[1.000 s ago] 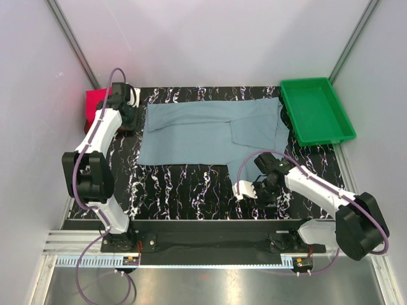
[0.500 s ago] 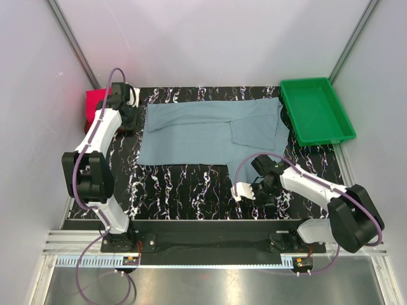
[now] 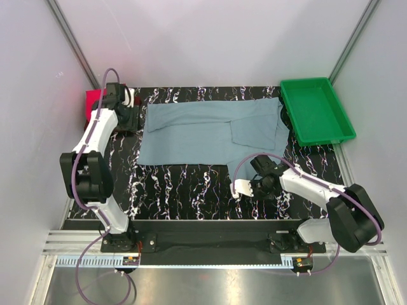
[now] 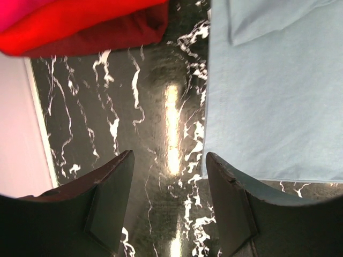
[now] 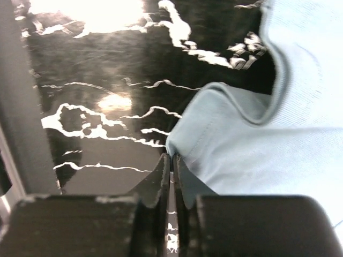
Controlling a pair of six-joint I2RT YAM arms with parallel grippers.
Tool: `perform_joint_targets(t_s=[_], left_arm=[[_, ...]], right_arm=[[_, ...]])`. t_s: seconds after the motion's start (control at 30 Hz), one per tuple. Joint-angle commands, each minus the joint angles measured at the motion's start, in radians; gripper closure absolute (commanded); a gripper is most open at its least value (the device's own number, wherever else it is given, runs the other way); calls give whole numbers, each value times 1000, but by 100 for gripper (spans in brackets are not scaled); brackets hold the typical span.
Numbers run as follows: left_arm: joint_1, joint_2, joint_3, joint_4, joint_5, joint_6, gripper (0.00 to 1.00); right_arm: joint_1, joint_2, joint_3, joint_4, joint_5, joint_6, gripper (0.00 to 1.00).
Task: Fold and stack the t-shirts
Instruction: Fold the tshirt
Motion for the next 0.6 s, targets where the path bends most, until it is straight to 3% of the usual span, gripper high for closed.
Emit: perform_joint_targets(t_s=[0.0,0.17,0.3,0.57], left_arm=[[33,-76,-2,-36,59,-37,39],[85,-115,-35,-203,233,-72,40],[97,-133,-136,-251,335,-69,52],[122,-86,-246,-251,425,-97,49]], right_arm=[[8,-47,-3,65,70,46,96],[8,-119,34,38,93,99,100],[8,-145,59,19,104,146,100],[8,-145,65,34,125,183,100]])
